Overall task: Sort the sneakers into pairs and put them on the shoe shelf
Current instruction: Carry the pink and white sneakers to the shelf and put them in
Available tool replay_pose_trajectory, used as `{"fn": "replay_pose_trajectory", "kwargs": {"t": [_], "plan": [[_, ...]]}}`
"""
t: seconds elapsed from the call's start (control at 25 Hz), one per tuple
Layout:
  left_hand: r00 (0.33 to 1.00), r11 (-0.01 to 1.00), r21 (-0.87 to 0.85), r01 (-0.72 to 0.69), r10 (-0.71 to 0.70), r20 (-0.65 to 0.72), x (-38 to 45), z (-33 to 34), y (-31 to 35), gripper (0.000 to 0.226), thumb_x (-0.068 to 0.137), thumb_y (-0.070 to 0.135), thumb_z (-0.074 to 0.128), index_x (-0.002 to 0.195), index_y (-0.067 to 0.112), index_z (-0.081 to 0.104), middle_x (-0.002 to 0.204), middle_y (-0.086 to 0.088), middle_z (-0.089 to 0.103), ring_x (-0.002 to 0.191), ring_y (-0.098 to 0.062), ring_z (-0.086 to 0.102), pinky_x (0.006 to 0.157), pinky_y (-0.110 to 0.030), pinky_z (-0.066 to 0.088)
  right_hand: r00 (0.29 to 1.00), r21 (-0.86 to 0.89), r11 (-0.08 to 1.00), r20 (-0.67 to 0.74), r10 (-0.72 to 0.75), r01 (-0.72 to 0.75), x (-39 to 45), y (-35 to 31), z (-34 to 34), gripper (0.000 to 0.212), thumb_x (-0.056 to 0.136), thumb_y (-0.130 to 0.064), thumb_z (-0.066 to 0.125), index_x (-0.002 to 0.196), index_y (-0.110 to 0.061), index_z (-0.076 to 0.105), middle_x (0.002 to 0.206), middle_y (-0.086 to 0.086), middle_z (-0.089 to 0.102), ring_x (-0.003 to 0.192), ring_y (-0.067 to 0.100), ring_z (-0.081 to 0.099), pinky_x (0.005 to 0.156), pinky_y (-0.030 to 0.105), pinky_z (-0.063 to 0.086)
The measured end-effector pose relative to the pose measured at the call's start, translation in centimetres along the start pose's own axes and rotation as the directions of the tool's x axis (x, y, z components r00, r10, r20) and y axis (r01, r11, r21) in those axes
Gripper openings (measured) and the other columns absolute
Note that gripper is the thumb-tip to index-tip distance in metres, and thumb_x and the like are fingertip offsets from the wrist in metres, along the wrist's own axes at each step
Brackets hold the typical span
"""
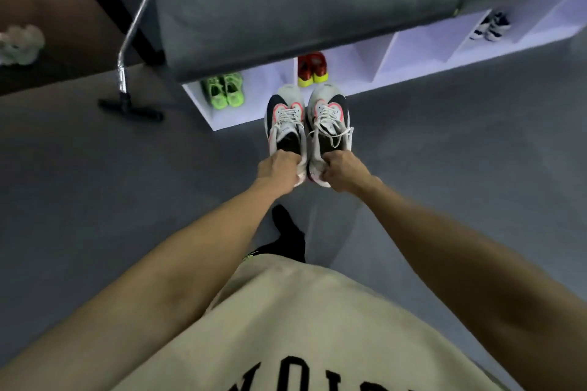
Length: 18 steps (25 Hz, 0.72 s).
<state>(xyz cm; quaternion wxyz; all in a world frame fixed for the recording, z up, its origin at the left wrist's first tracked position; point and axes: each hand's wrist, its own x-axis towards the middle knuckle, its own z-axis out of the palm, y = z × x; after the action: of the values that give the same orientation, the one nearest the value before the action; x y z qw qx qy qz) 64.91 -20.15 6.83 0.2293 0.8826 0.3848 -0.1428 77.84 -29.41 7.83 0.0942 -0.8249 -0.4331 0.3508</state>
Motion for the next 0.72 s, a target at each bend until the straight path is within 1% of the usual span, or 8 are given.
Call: {"fn": "replay_pose_trajectory", "kwargs": {"t": [0.08,0.12,0.28,0.36,0.44,0.6,0.72], "plan": [[0.997,0.996,-0.057,0.071,-0.071,0.002,2.4,-0.7,-2.0,0.005,0.085,0.025,0.065,0.088,0.022,0.064,0.102,-0.007,0.065,0.097,-0.032,0.064,0.073,-0.034,0.047,0.998,-0.053,0.997,0.049,-0.047,0.050,3.8,-1.6,-0.3,0.010,0.082,-0.020,0.060,0.076,-0.013,0.056,0.086,0.009,0.058,0.081,0.031,0.056,0.063,0.034,0.040],[0.995,0.992,-0.079,0.097,-0.097,0.004,3.8,-1.2,-2.9,0.005,0.084,0.026,0.066,0.087,0.022,0.064,0.101,-0.007,0.065,0.096,-0.032,0.064,0.073,-0.034,0.047,0.996,-0.066,0.996,0.065,-0.060,0.064,5.8,-2.2,-0.7,0.011,0.082,-0.022,0.061,0.079,-0.012,0.057,0.086,0.008,0.057,0.082,0.031,0.056,0.064,0.034,0.041],[0.990,0.986,-0.098,0.139,-0.140,-0.005,9.6,-3.3,-5.3,0.010,0.085,0.026,0.067,0.093,0.021,0.065,0.102,-0.007,0.065,0.096,-0.032,0.063,0.069,-0.031,0.042,0.990,-0.090,0.992,0.121,-0.076,0.087,12.9,-4.2,-2.5,0.012,0.082,-0.025,0.058,0.081,-0.013,0.058,0.086,0.008,0.057,0.079,0.033,0.056,0.064,0.033,0.041],[0.986,0.980,-0.110,0.165,-0.167,-0.001,12.8,-4.2,-6.3,0.011,0.086,0.027,0.067,0.095,0.021,0.065,0.101,-0.007,0.065,0.095,-0.032,0.064,0.068,-0.032,0.043,0.986,-0.107,0.988,0.137,-0.094,0.109,16.6,-4.9,-3.3,0.013,0.083,-0.027,0.057,0.081,-0.013,0.057,0.086,0.007,0.056,0.077,0.031,0.053,0.064,0.033,0.041],[0.980,0.971,-0.129,0.200,-0.201,0.010,16.2,-4.2,-7.4,0.009,0.086,0.026,0.066,0.094,0.021,0.066,0.100,-0.008,0.065,0.094,-0.032,0.064,0.069,-0.032,0.044,0.979,-0.122,0.983,0.170,-0.116,0.138,20.3,-5.3,-3.6,0.013,0.084,-0.026,0.055,0.078,-0.015,0.053,0.087,0.008,0.056,0.080,0.034,0.055,0.065,0.034,0.043],[0.966,0.956,-0.139,0.258,-0.260,0.006,22.9,-1.6,-10.1,0.009,0.086,0.022,0.065,0.095,0.022,0.065,0.101,-0.008,0.065,0.093,-0.033,0.064,0.069,-0.032,0.044,0.963,-0.127,0.968,0.192,-0.189,0.215,28.1,-4.2,-1.6,0.014,0.085,-0.022,0.054,0.075,-0.015,0.048,0.094,0.016,0.063,0.085,0.037,0.058,0.065,0.034,0.042],[0.955,0.943,-0.160,0.292,-0.297,-0.006,28.7,2.7,-12.7,0.009,0.085,0.020,0.065,0.093,0.024,0.065,0.097,-0.008,0.064,0.090,-0.033,0.063,0.067,-0.032,0.041,0.955,-0.150,0.958,0.206,-0.211,0.244,35.0,-2.0,1.8,0.007,0.085,-0.018,0.054,0.080,-0.013,0.054,0.097,0.015,0.063,0.089,0.037,0.059,0.066,0.034,0.042]]}}
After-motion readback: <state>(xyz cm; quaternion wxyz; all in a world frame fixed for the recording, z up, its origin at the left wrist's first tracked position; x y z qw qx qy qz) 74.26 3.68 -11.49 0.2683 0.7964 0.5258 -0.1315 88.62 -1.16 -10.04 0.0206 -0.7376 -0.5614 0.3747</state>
